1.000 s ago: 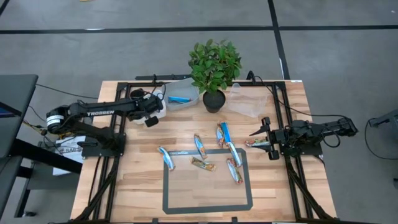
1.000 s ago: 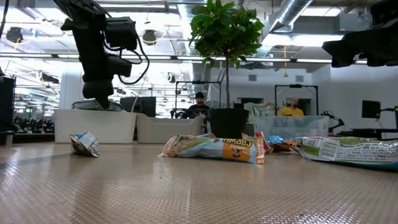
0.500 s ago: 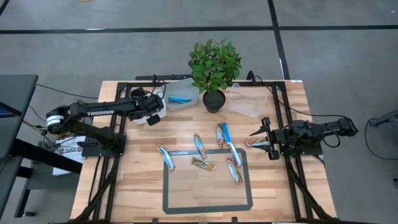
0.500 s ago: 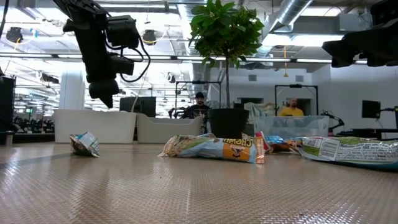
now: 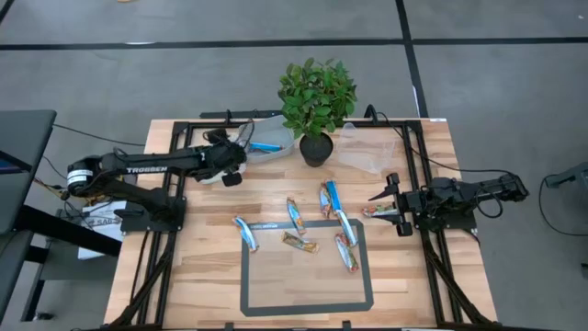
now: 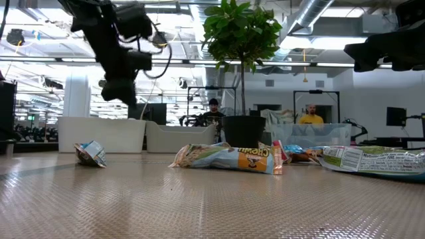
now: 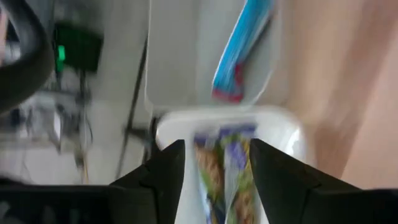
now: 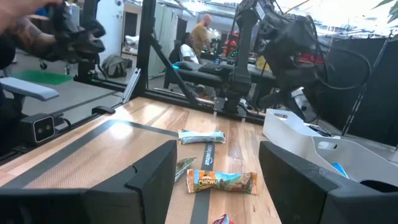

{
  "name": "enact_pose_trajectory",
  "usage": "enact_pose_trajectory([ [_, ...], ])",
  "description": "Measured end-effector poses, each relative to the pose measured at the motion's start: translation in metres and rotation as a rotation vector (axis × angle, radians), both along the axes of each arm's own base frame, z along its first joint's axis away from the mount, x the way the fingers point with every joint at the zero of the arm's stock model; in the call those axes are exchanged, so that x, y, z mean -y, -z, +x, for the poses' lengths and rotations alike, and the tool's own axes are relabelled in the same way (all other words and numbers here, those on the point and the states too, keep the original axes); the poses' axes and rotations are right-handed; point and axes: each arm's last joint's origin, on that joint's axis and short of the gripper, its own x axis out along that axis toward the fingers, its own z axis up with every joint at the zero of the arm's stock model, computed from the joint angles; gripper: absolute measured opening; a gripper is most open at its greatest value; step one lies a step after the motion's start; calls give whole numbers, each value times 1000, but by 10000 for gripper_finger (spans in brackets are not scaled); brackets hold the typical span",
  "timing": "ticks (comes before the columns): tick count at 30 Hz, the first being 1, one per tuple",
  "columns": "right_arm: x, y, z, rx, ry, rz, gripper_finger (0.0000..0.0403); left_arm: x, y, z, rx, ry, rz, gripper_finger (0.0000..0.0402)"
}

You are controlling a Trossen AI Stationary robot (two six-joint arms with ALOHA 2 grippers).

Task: Pick and place Granola Bars by type
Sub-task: Put the yellow granola bar into the transparent bin

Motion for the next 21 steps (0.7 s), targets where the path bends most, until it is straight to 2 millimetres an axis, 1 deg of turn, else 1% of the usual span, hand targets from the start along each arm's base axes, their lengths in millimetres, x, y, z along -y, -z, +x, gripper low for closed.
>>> enact_pose_trajectory([
  [3,0,0,0,0,0,0,224,15,-6,7,21,144,9,170],
  [8,0,0,0,0,0,0,223,46,-14,11,34,395,-3,169],
  [11,0,0,0,0,0,0,224,62,-16,12,37,496,-10,169],
  [15,0,0,0,0,0,0,223,71,-16,13,15,571,-3,169],
  [21,0,0,0,0,0,0,224,74,-14,11,-83,679,37,168],
])
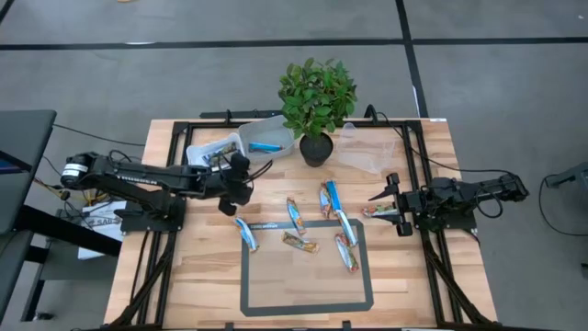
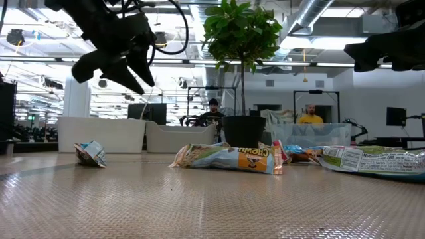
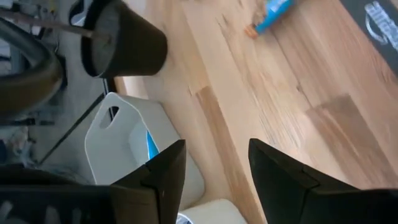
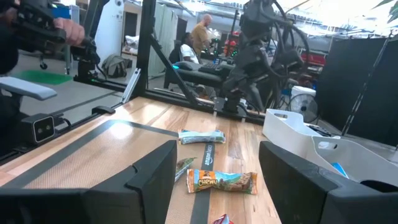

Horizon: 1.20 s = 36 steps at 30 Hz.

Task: Pick and place Granola Bars by type
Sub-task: Put the yellow granola bar into the transparent bin

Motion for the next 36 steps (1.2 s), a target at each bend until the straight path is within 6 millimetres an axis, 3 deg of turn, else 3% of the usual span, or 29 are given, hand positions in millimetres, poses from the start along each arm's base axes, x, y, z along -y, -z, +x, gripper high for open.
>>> enact_pose_trajectory([
  [12,0,0,0,0,0,0,223,-6,-2,0,-1,-80,119,168],
  [20,0,0,0,0,0,0,223,-2,2,4,1,-10,18,168],
  [31,0,0,0,0,0,0,224,34,32,51,126,78,-96,168],
  [36,0,0,0,0,0,0,224,52,34,73,150,71,-155,168],
])
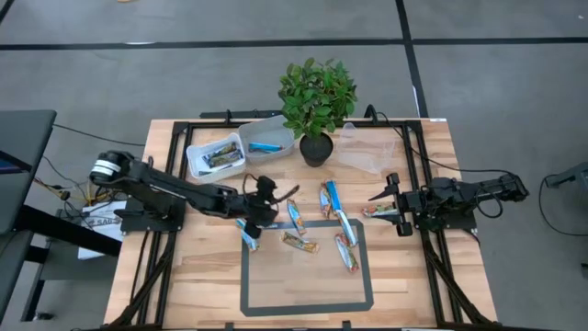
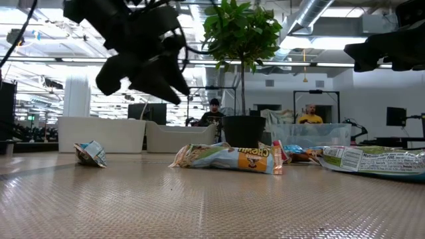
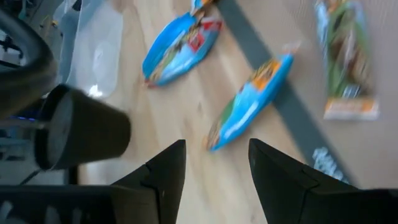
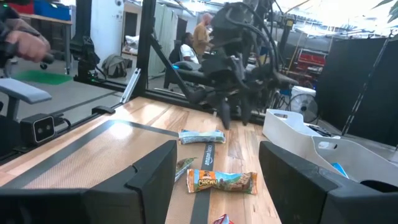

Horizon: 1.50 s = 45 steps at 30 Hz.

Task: Pick and place Granola Bars by type
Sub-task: Put the yellow granola bar into the transparent bin

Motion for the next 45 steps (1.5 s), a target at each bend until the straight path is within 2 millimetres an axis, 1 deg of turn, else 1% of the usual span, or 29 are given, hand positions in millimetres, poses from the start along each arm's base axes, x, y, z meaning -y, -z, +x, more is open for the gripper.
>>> enact_pose_trajectory([
  [6,0,0,0,0,0,0,224,21,1,25,-15,29,-121,168],
  [10,0,0,0,0,0,0,224,33,4,37,-42,55,-163,168],
  [16,0,0,0,0,0,0,224,48,6,37,-55,73,-166,168],
  [21,0,0,0,0,0,0,224,59,7,34,-64,82,-244,168],
  [24,0,0,0,0,0,0,224,65,15,36,-88,98,-290,168],
  [29,0,0,0,0,0,0,224,68,37,43,-122,88,-283,168],
  [32,0,0,0,0,0,0,224,68,46,48,-117,71,-244,168],
  [40,0,0,0,0,0,0,224,72,48,71,-108,74,-220,169],
  [43,0,0,0,0,0,0,224,71,48,74,-119,73,-221,169],
  [45,0,0,0,0,0,0,224,70,51,73,-148,77,-228,169],
])
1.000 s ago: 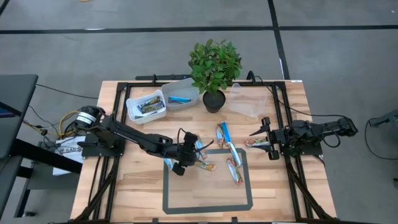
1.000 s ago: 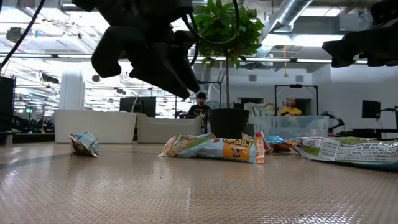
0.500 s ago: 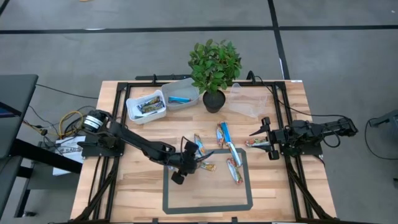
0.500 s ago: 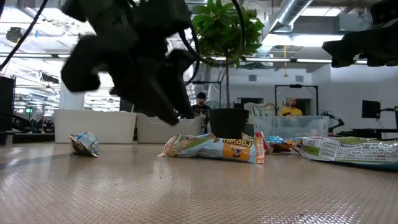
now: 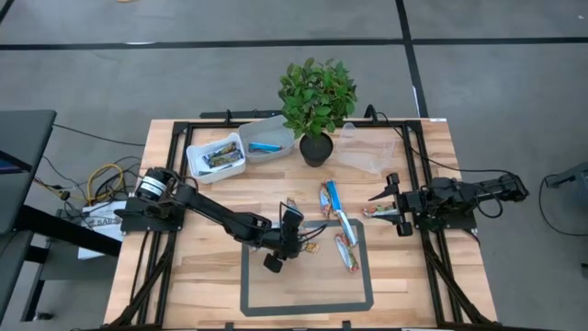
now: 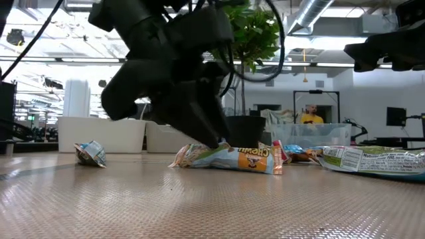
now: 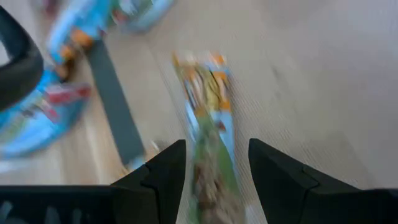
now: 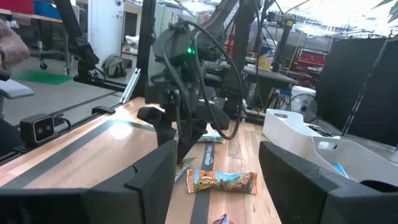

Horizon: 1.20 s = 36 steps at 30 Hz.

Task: Pick and place Granola Bars by type
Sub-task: Put the yellow granola bar into the transparent bin

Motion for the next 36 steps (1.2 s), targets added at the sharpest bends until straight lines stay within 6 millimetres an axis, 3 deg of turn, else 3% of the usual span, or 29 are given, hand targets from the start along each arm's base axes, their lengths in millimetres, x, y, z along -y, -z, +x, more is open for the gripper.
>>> enact_pose_trajectory([
  [19,0,0,0,-2,0,0,224,-9,17,5,-43,-49,10,165],
  [36,0,0,0,-1,0,0,224,-9,17,6,-35,-33,-9,41],
])
